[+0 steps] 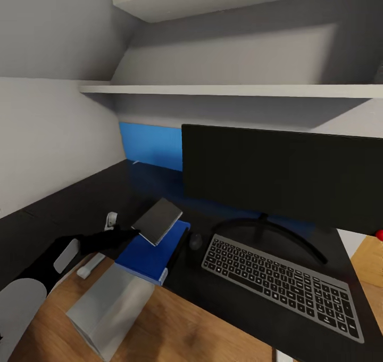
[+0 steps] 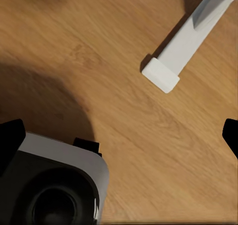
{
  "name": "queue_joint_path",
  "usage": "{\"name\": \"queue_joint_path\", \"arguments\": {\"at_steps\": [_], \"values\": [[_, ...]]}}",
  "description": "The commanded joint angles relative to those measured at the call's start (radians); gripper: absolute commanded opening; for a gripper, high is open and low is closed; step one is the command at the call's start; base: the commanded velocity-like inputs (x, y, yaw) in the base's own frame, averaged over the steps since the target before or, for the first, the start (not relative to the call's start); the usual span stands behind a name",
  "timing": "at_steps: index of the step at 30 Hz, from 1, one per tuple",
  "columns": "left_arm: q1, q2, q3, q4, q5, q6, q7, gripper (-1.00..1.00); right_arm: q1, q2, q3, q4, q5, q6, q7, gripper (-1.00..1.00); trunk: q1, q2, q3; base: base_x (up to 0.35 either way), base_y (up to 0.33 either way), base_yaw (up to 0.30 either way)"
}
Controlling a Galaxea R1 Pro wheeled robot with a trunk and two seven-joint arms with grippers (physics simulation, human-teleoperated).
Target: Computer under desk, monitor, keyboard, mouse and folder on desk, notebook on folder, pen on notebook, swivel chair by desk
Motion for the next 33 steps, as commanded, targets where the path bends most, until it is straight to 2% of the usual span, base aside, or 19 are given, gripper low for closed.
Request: {"name": "queue_joint_path", "arguments": {"at_steps": [1,6,11,18,22,26,33], "values": [[0.000,0.001,-0.004,0.000,0.005,0.002,0.000,-1.00,-0.001,-0.001,0.008,0.000,-0.010,-0.003,-0.007,1.00,0.000,-0.001,-0.001,-0.142,0.000,-0.003],[0.003,0.000,0.011,-0.002,0.005,-0.008,-0.002,-1.00,-0.001,-0.001,0.008,0.004,-0.010,-0.002,-0.007,1.00,0.000,-0.001,-0.001,-0.185,0.000,-0.001],[0.021,-0.007,0.068,-0.002,0.005,-0.036,0.002,-1.00,-0.001,-0.001,0.008,0.005,-0.010,-0.002,-0.008,1.00,0.000,-0.001,-0.001,-0.067,0.000,0.000],[0.036,-0.019,0.124,0.000,0.002,-0.046,0.017,-1.00,-0.001,-0.001,0.006,0.014,-0.010,-0.002,-0.008,1.00,0.000,-0.001,-0.001,-0.018,0.000,0.000],[0.039,-0.030,0.145,0.002,0.002,-0.046,0.051,-1.00,-0.001,-0.001,0.005,0.015,-0.010,-0.002,-0.008,1.00,0.000,-0.001,-0.001,-0.004,0.000,0.000],[0.041,-0.055,0.159,0.002,0.002,-0.045,0.103,-1.00,-0.001,-0.001,0.005,0.016,-0.010,-0.003,-0.008,1.00,0.000,-0.001,-0.001,-0.001,0.000,0.000],[0.041,-0.078,0.167,0.002,0.002,-0.044,0.157,-1.00,-0.001,-0.001,0.006,0.016,-0.010,-0.003,-0.008,1.00,0.000,-0.001,-0.001,0.000,0.000,0.000]]}}
